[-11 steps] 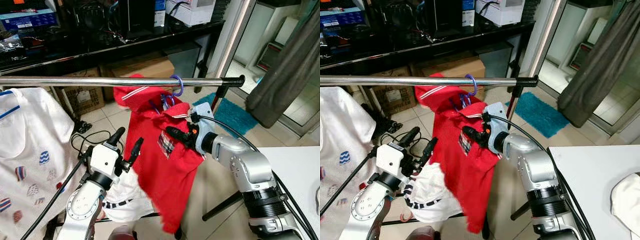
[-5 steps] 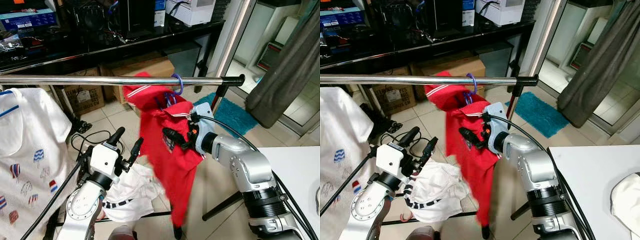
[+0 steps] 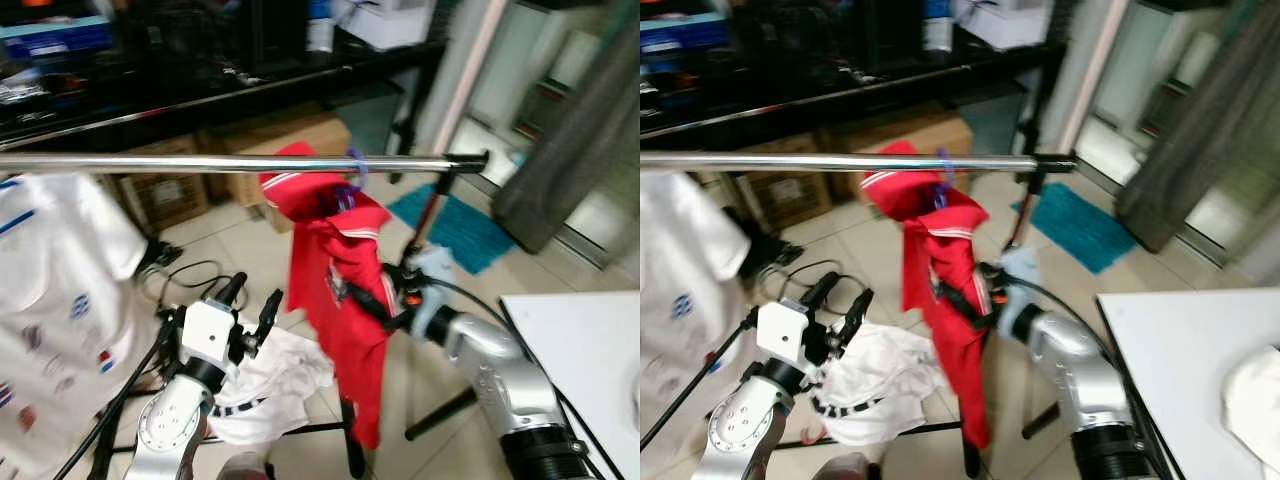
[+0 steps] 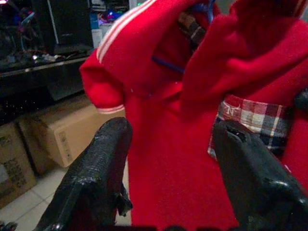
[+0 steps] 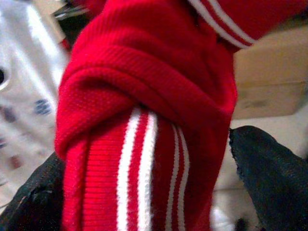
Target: Hang hanger
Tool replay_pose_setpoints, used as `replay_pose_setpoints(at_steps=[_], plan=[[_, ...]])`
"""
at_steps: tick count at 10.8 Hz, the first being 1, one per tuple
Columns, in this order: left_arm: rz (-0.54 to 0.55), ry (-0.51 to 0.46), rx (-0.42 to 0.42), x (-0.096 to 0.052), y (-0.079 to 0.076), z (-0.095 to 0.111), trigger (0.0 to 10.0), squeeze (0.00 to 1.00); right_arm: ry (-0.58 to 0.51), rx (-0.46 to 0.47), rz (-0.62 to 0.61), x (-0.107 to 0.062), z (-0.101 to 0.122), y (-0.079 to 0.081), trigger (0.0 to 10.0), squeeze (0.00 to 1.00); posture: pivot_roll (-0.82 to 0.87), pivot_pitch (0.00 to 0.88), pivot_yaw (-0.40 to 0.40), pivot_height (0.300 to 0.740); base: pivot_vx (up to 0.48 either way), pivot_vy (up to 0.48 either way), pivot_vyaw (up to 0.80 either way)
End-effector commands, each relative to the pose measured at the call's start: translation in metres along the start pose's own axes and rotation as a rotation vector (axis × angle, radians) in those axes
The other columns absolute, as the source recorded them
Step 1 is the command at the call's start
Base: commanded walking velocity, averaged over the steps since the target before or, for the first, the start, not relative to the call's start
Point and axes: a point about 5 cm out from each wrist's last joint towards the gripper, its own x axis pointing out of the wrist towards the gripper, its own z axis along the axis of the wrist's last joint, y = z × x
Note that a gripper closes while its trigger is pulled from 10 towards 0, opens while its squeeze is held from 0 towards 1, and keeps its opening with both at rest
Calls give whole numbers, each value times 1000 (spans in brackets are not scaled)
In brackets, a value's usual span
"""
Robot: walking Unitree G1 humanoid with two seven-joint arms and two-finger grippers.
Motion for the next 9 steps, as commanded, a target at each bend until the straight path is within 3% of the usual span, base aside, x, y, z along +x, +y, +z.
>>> replay_pose_setpoints(at_steps=[1, 5, 7, 9], plan=[[-8, -14, 0, 2, -2, 2, 10000, 0, -10, -26, -23, -1, 1, -3, 10000, 0, 156, 0, -33, 736, 0, 0, 0], [14, 10, -22, -2, 0, -10, 10000, 0, -57, -55, -25, -20, -15, -10, 10000, 0, 148, 0, -31, 736, 0, 0, 0], [80, 63, -65, -13, 7, -26, 10000, 0, -43, -43, 72, -35, -28, -3, 10000, 0, 137, 0, -31, 736, 0, 0, 0], [89, 105, -64, -19, 7, -39, 10000, 0, 11, -89, 171, -43, -39, -1, 10000, 0, 133, 0, -31, 736, 0, 0, 0]])
